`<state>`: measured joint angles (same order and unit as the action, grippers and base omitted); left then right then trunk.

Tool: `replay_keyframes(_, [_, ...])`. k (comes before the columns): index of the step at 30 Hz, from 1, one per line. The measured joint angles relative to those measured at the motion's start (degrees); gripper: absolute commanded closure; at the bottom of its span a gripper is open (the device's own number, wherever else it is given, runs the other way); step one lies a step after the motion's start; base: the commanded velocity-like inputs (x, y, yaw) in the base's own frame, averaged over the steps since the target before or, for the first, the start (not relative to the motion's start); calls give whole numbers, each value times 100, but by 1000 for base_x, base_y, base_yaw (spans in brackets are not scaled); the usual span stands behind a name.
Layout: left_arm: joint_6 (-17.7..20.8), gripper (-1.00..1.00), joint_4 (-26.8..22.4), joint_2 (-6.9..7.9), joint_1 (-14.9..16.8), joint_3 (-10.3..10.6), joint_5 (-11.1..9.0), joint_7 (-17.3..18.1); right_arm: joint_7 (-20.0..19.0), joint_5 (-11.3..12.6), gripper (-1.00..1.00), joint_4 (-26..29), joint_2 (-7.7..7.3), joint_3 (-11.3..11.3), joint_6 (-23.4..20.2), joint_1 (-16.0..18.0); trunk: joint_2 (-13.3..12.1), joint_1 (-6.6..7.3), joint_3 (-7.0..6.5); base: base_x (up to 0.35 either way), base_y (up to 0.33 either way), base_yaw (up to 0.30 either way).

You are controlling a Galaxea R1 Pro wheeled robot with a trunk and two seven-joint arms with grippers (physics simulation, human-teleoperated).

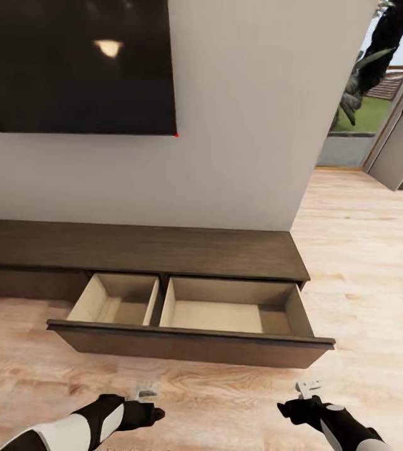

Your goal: Place each of the two pumpkins and all three candles from the living room inside a cabinet in the living room (use any cabinet), then make sure every cabinet is closed, and position the cauldron so it is next to a table in the living room.

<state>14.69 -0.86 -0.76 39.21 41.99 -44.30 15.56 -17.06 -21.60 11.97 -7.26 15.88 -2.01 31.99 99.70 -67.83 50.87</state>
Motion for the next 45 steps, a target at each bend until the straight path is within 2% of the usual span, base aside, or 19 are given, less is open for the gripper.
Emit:
replay_keyframes(4, [-322,-100,136,54,-313,0,-2,-4,16,-2,-100,-223,66,-5,50,0,-160,88,-72,0,0,288])
replay_keyframes(7, [-1227,-100,168,254,-716,-4,-20,-159,66,1,-100,-479,123,-7,382,0,-281,154,-125,0,0,288])
replay_keyframes(9, [-1599,-100,170,272,-865,-15,-38,-383,169,4,-100,-705,169,-8,625,0,-361,198,-159,0,0,288])
replay_keyframes(11, [-1790,-100,168,262,-974,-20,-47,-648,373,17,-100,-939,271,-4,852,0,-441,242,-192,0,0,288])
replay_keyframes(15, [-1936,-100,167,276,-1085,-55,-74,-941,947,14,-100,-1190,430,-5,1207,-83,-602,329,-262,0,0,288])
replay_keyframes(16, [-1993,-100,189,280,-1105,-94,-185,-987,1179,7,-100,-1224,545,-6,1318,-141,-642,351,-280,0,0,288])
replay_keyframes(18, [-2060,-100,250,279,-1119,-131,-464,-1021,1396,7,-100,-1256,666,0,1440,-217,-722,395,-315,0,0,288])
replay_keyframes(21, [-2129,-100,286,285,-1125,-144,-745,-1034,1481,13,-100,-1259,722,2,1581,-329,-842,461,-369,0,0,288])
replay_keyframes(29, [-2159,-100,320,295,-1167,-150,-836,-1040,1503,16,-100,-1259,743,4,1737,-368,-1163,637,-513,0,0,288])
replay_keyframes(41, [-2163,-100,376,296,-1170,-152,-844,-1040,1504,17,-100,-1240,735,12,1748,-369,-1644,901,-729,0,0,287])
replay_keyframes(45, [-2163,-100,376,296,-1170,-151,-844,-1041,1504,24,-100,-1233,711,13,1740,-369,-1805,988,-800,0,0,91])
